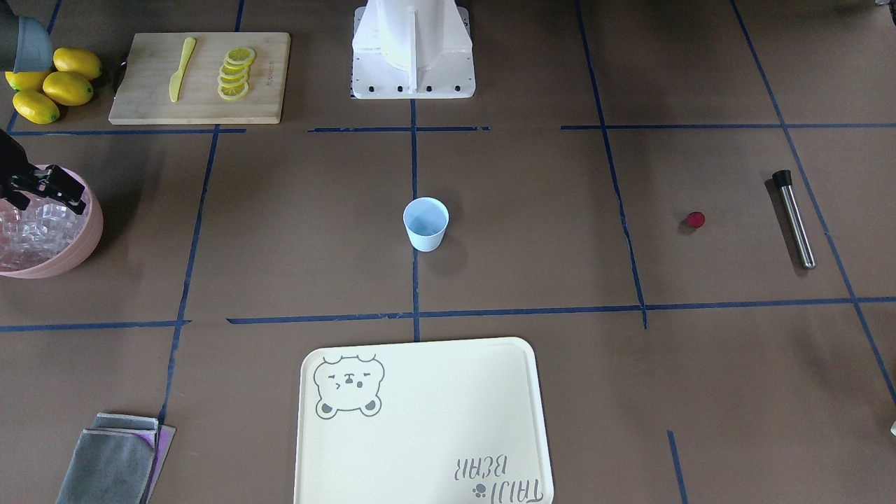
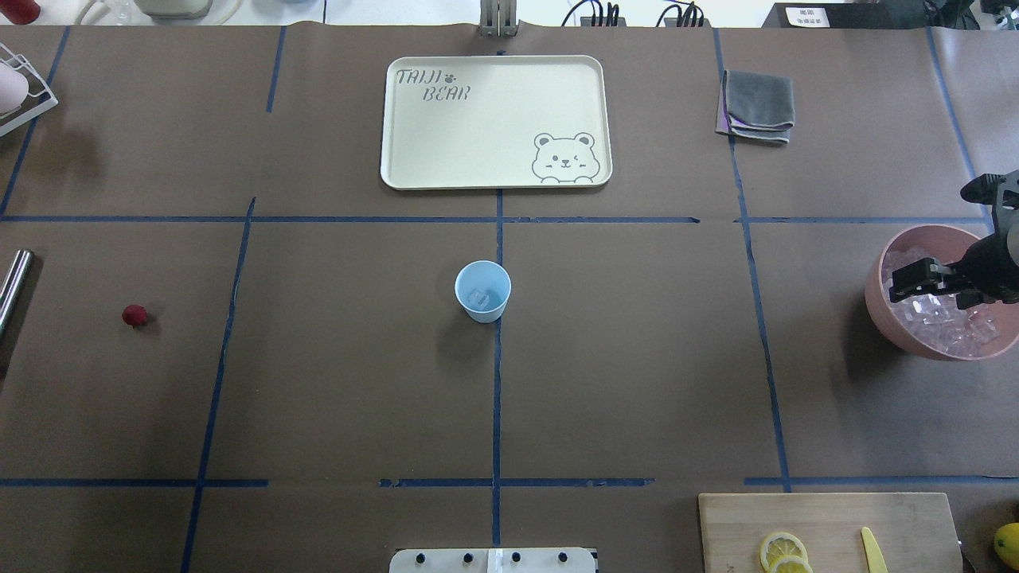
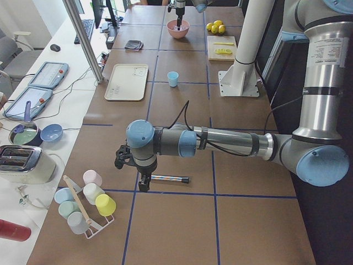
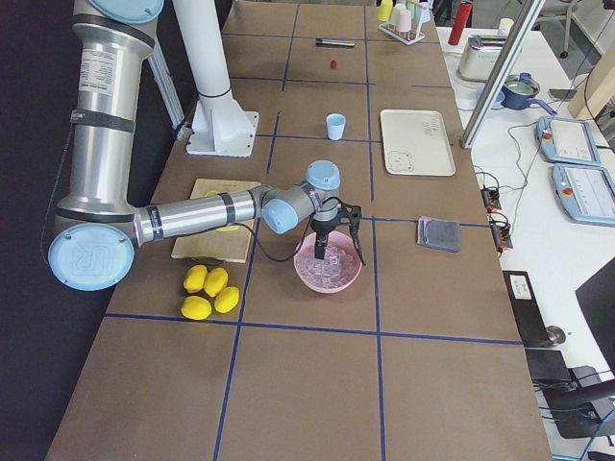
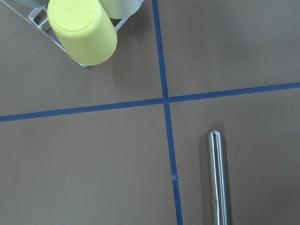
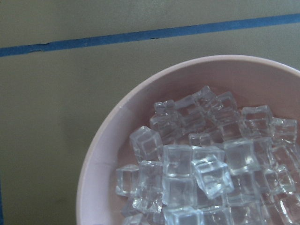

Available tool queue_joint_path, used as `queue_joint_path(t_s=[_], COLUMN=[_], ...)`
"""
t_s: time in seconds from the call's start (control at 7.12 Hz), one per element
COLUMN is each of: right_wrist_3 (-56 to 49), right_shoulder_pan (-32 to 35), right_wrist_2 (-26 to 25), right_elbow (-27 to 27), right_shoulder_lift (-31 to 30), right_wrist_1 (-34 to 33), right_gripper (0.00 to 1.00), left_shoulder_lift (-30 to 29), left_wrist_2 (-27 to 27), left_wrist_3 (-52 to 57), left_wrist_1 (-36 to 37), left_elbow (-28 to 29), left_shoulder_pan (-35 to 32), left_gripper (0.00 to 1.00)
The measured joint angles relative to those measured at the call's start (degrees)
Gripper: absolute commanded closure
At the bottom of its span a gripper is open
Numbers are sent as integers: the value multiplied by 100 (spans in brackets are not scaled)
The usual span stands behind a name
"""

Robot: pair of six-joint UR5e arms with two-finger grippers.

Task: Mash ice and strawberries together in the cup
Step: 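Lower the right gripper into the bowl and grasp another ice cube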

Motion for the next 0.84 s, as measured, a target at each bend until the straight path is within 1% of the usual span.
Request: queue_joint_path(t_s=[0.28, 0.56, 0.7, 0.84], right_wrist_3=[-18, -21, -22, -22], right_shoulder_pan=[-13, -16, -16, -16], right_wrist_2=[-60, -73, -78, -82], right_elbow=[-11, -31, -42, -46], right_shoulder_lift=[-28, -38, -40, -40], right_wrist_1=[-6, -6, -7, -6], right_gripper=[13, 23, 27, 27], left_shoulder_lift=[0, -3, -2, -3], left_wrist_2=[0, 0, 0, 0], left_wrist_3=[0, -4, -4, -7], left_wrist_1=[0, 0, 0, 0], left_elbow=[-1, -1, 0, 1], left_shoulder_pan=[0, 0, 0, 0], left_gripper=[0, 0, 0, 0])
